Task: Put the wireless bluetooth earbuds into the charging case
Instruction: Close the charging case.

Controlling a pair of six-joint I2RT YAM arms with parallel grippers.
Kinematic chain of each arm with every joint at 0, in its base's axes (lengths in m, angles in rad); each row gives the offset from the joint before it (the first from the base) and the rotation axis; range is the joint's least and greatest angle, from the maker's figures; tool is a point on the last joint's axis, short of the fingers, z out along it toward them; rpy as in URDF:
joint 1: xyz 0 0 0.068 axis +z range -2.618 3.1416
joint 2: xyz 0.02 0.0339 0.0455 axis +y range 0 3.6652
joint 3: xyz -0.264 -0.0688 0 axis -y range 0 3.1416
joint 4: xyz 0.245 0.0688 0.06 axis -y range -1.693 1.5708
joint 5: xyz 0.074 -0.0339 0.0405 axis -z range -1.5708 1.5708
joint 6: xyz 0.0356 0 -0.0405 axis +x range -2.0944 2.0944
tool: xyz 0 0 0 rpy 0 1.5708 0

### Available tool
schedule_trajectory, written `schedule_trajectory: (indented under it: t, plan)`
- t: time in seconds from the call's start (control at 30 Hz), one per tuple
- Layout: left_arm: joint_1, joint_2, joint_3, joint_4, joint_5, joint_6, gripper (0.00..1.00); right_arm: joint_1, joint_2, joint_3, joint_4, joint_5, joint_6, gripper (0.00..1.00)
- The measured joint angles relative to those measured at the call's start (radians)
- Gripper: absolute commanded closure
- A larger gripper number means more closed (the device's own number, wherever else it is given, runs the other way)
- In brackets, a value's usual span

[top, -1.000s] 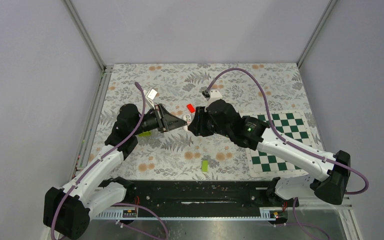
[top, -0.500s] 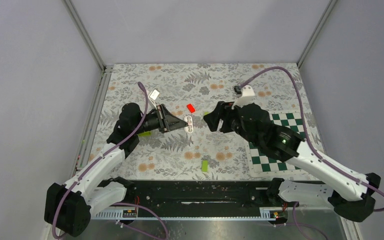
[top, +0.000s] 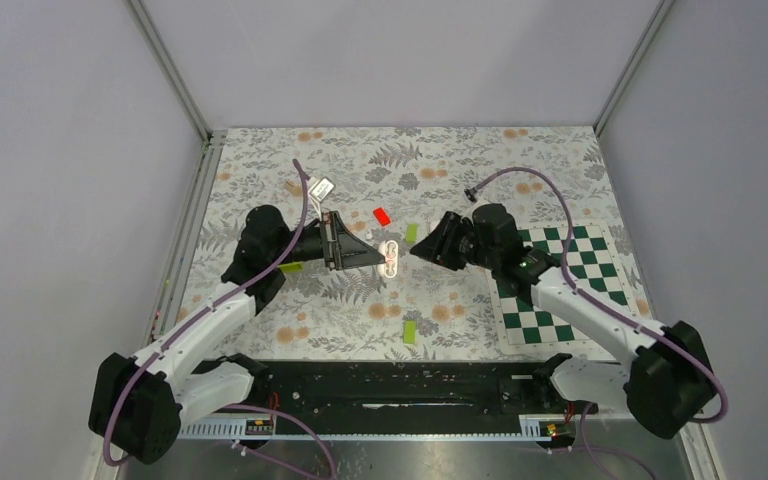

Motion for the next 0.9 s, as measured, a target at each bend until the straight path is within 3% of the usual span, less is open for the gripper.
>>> schedule_trajectory:
  t: [0.2, 0.4, 0.57, 0.9]
  plan:
    - [-0.03, 0.048, 0.001, 0.108, 0.041, -0.082, 1.0, 0.007, 0.104, -0.032, 0.274, -0.165, 0.138, 0.62]
    - [-0.037, 0.058, 0.001, 0.158, 0.046, -0.108, 1.0, 0.032, 0.108, -0.031, 0.409, -0.239, 0.199, 0.62]
    - [-0.037, 0.059, 0.006, 0.109, 0.032, -0.077, 1.0, 0.039, 0.096, -0.06, 0.512, -0.28, 0.264, 0.63]
    - [-0.039, 0.07, 0.046, -0.05, -0.023, 0.013, 1.0, 0.044, -0.048, -0.138, 0.459, -0.29, 0.29, 0.64]
